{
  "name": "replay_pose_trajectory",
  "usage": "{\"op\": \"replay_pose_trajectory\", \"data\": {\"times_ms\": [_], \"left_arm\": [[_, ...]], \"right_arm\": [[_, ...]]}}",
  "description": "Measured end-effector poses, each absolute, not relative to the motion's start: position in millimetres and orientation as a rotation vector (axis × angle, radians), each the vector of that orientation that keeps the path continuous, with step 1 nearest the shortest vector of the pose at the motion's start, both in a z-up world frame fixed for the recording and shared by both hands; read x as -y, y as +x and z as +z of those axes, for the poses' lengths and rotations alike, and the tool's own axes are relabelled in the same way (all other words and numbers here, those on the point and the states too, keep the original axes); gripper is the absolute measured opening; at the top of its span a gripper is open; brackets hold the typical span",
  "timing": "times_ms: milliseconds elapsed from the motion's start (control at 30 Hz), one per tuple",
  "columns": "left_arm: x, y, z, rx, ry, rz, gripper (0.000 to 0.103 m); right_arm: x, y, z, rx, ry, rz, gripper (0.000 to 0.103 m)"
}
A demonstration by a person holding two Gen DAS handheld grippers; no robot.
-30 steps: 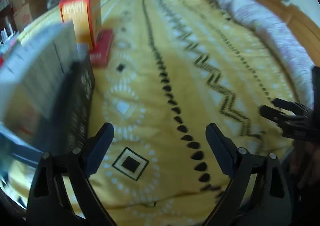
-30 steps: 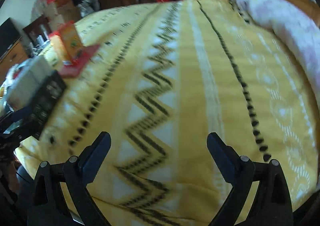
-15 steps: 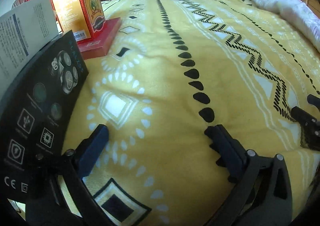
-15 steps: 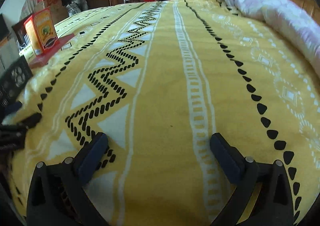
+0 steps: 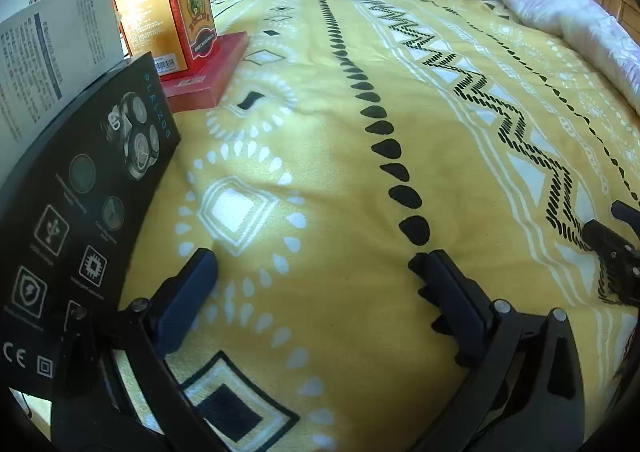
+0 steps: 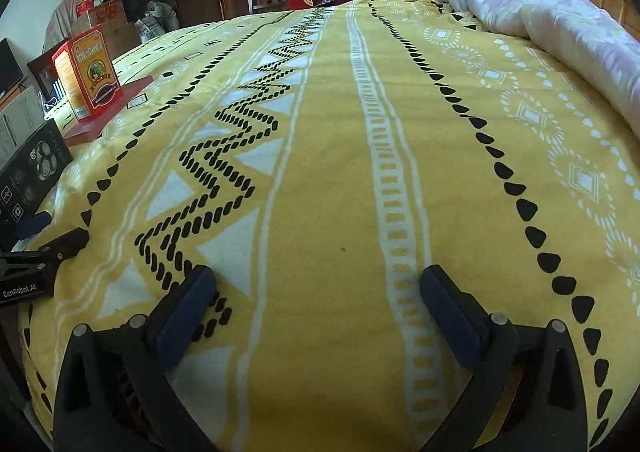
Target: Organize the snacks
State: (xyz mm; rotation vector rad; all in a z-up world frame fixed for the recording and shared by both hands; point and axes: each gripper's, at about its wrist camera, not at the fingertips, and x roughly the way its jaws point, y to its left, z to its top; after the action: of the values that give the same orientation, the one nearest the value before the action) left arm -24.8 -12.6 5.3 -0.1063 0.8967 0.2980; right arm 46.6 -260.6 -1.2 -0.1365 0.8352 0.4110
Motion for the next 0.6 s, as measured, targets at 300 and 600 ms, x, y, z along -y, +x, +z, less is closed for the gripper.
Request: {"op": "replay_pose_trajectory", "data": {"times_ms": [300,600], "left_arm": [[12.9,-24.7,5.6,-0.896,-0.107,0.299,0.103],[12.9,-24.7,5.5,-0.896,-0.107,0.300,0.103]], "right_arm": [[260.0,46.8,-1.5,-0.836,-0.140,0.409,0.103],[260.0,47.4,-1.9,-0.836,-0.143,0.409,0.103]]}}
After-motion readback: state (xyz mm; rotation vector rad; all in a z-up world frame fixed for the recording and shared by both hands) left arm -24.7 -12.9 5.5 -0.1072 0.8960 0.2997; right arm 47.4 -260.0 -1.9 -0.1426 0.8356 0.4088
